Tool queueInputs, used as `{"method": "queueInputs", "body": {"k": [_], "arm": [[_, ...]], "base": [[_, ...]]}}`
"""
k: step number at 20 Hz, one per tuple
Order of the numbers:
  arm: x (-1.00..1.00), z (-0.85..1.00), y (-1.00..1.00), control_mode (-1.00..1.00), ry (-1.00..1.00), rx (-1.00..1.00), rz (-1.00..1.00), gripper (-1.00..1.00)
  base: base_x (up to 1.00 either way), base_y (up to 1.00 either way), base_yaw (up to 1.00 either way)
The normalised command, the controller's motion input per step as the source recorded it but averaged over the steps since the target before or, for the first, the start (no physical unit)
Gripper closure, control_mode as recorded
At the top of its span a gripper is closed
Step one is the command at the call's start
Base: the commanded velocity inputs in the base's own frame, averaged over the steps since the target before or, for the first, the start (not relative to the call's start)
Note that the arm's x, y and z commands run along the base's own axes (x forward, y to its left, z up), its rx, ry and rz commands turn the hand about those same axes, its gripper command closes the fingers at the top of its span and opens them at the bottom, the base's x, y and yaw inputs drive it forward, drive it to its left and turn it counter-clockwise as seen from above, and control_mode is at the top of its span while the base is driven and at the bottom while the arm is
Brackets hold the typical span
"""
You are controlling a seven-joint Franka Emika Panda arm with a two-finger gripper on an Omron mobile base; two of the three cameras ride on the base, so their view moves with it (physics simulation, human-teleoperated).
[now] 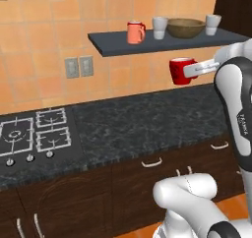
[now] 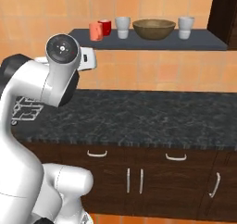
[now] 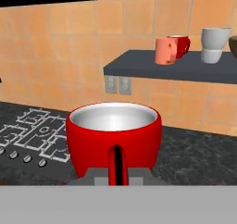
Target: Gather all objects into one cabinet and sort the glasses and bowls to opposite sides.
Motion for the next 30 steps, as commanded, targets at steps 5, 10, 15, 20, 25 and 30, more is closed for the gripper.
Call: {"method": "queueInputs", "body": {"k": [5, 10, 15, 20, 25, 30], "arm": [[0.0, 0.0, 0.0, 1.0, 0.0, 0.0, 0.0, 1.0], [0.0, 0.0, 0.0, 1.0, 0.0, 0.0, 0.0, 1.0], [0.0, 0.0, 0.0, 1.0, 0.0, 0.0, 0.0, 1.0], [0.13, 0.0, 0.04, -1.0, 0.01, 0.0, 0.0, 1.0], [0.6, 0.22, 0.16, -1.0, -0.03, 0.0, 0.0, 1.0], [0.57, 0.41, 0.14, -1.0, -0.06, 0.0, 0.0, 1.0]], "base": [[0.61, 0.31, 0.02], [0.38, 0.14, 0.04], [0.73, 0.09, 0.05], [0.51, 0.02, 0.0], [0.0, 0.0, 0.0], [0.0, 0.0, 0.0]]}}
